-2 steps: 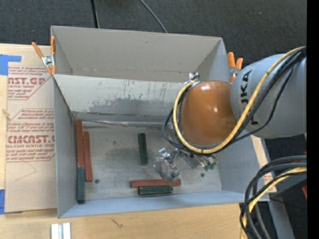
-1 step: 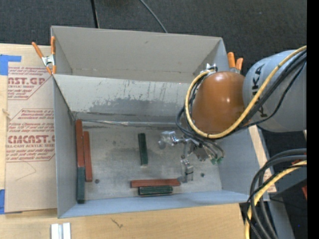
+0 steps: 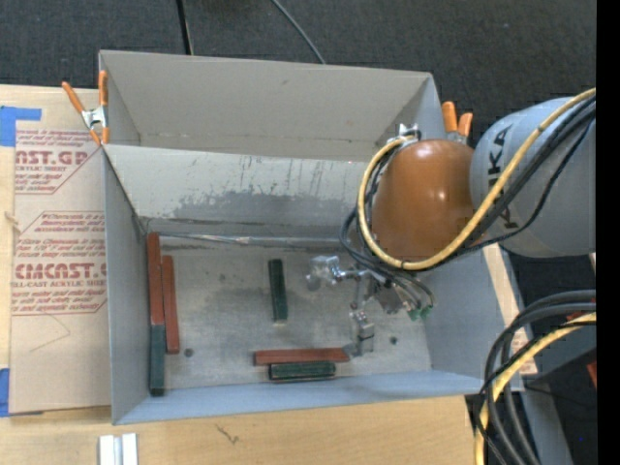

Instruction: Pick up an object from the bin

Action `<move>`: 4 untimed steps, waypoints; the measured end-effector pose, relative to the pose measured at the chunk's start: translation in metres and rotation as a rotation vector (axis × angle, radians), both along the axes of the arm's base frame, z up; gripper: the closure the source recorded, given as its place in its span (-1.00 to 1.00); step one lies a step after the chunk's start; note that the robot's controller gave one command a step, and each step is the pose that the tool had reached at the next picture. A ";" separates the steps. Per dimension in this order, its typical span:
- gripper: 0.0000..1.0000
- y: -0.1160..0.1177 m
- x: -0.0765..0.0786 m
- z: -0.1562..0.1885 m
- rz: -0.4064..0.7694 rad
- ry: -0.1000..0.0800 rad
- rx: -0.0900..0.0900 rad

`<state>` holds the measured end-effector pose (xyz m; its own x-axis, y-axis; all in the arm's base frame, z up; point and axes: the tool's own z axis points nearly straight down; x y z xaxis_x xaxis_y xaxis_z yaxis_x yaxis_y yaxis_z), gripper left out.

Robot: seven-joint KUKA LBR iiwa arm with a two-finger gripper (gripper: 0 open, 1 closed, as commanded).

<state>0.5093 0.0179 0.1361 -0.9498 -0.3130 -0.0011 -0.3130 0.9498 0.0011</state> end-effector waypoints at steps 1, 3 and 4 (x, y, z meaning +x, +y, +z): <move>-1.00 0.000 -0.005 -0.019 -0.061 -0.009 0.001; -1.00 0.010 -0.019 -0.053 0.041 0.001 -0.001; 1.00 -0.002 -0.028 -0.064 -0.068 0.000 0.001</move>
Offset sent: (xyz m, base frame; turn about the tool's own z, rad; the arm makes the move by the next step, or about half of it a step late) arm -0.0155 -0.0165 -0.0432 -0.0511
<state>0.4809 0.0156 0.0720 -0.9689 -0.2474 -0.0013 -0.2474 0.9689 0.0024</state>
